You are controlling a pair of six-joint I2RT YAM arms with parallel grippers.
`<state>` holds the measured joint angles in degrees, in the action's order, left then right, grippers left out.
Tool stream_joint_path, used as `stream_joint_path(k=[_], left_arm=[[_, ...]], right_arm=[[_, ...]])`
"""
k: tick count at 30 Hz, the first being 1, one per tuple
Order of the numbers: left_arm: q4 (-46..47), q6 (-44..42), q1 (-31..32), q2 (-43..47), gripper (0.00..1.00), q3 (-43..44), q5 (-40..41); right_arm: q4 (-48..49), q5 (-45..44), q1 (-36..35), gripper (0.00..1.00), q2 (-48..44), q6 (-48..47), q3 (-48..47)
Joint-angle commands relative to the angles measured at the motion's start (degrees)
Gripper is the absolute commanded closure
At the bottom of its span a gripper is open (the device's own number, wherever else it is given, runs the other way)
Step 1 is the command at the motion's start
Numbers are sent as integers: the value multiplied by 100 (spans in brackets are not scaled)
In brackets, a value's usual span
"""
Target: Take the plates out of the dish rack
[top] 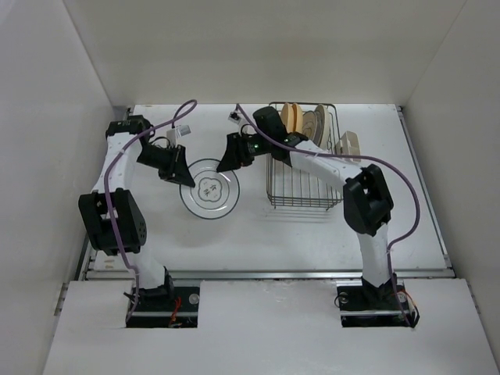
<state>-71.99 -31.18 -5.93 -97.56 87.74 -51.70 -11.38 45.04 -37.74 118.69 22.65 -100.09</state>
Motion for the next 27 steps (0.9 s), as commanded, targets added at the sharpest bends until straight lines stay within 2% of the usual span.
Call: stream_joint_path(k=[1, 2, 4, 5, 6, 7, 8, 9, 13, 14, 15, 16, 18, 20, 27], left_arm=[[253, 426, 57, 123, 100, 41, 414], [429, 620, -12, 71, 100, 41, 520], [1000, 1279, -83, -8, 100, 41, 801], [1168, 1455, -162, -157, 100, 41, 1098], [1491, 1622, -215, -263, 100, 41, 1275], [1625, 1893, -285, -377, 100, 41, 1433], [1731, 2001, -285, -517, 100, 171, 1661], [1810, 2089, -355, -832, 100, 260, 1733], [1803, 2213, -478, -1651, 100, 892, 1734], [1802, 2265, -479, -1792, 100, 1007, 1734], [1802, 2265, -479, -1923, 100, 1182, 1882], [1802, 2318, -479, -2134, 100, 1244, 1988], [1802, 2370, -479, -2284, 100, 1297, 2198], [1802, 2432, -479, -2452, 100, 1298, 2454], [1504, 2678, -479, -2892, 64, 1544, 2692]], right_arm=[[-231, -1028, -68, 43, -241, 99, -765], [-677, -2041, -67, 41, -302, 99, -923], [-988, -3162, -15, 37, -679, 99, -924], [-1085, -3698, -14, 30, -846, 99, -872], [-1208, -4722, -14, 26, -1022, 99, -724], [-1279, -5219, -14, 24, -1346, 99, -652], [-1366, -5712, -14, 22, -1488, 99, -600], [-1611, -6813, 46, 21, -1594, 99, -599], [-2165, -9120, 256, 18, -1745, 117, -546], [-2271, -9344, 319, 20, -1744, 64, -616], [-2368, -9503, 389, 29, -1657, -49, -677], [-2447, -9696, 503, 33, -1657, -51, -730], [-2501, -9698, 626, 38, -1595, -278, -731], [-2379, -9331, 819, 39, -1595, -332, -731], [-2325, -8417, 1347, 39, -1437, -332, -748]])
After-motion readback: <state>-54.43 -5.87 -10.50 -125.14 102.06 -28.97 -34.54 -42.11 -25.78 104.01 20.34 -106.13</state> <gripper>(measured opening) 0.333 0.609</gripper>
